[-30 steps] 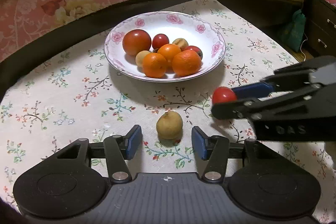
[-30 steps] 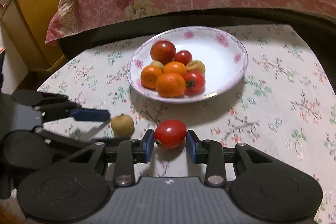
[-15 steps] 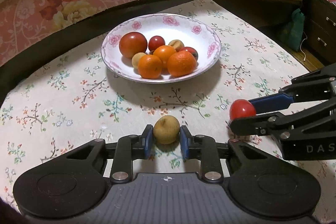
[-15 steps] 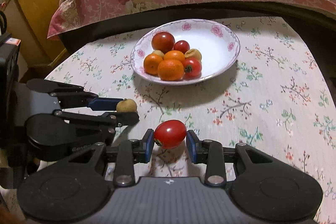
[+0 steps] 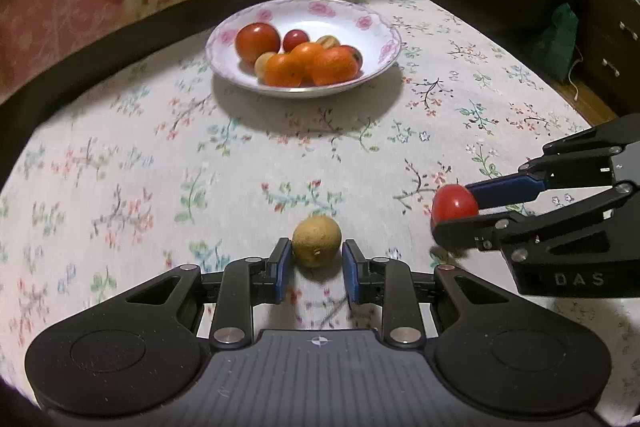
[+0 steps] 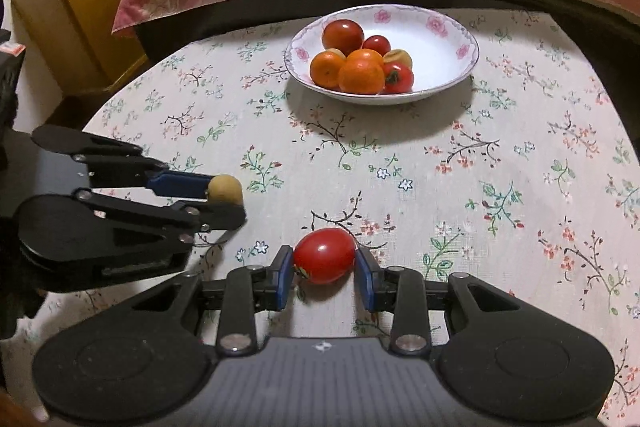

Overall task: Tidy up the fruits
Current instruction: 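Grasp the last brown fruit with the left gripper while the right gripper grasps a cherry tomato, then lift the brown fruit with the left gripper while the right gripper holds the cherry tomato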

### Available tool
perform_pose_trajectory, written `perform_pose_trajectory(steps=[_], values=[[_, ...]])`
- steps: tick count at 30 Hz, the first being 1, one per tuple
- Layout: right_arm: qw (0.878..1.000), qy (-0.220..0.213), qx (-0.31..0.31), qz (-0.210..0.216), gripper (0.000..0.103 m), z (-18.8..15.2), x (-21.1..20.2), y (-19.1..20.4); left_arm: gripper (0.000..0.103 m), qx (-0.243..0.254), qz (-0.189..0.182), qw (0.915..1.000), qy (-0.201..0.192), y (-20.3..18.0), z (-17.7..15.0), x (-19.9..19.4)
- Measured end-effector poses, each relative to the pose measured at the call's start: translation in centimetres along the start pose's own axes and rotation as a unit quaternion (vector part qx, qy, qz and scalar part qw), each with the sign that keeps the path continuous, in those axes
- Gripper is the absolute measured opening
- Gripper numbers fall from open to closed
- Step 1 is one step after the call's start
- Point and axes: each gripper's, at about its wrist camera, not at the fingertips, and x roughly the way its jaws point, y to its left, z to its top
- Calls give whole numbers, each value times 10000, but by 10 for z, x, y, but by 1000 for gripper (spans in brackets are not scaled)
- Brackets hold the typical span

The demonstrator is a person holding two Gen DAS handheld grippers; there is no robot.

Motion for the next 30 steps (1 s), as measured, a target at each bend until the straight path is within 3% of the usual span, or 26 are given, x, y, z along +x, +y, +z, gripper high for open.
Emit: perform_pose_trajectory(steps=[17,30], values=[[9998,-46,-217,0,33,-1,1,6,50,1,89,10000,-35,-1,-3,-6],[9994,-25,-340,20,37,-1,5,7,51,33,11,10000,-56,-6,-2,-4]])
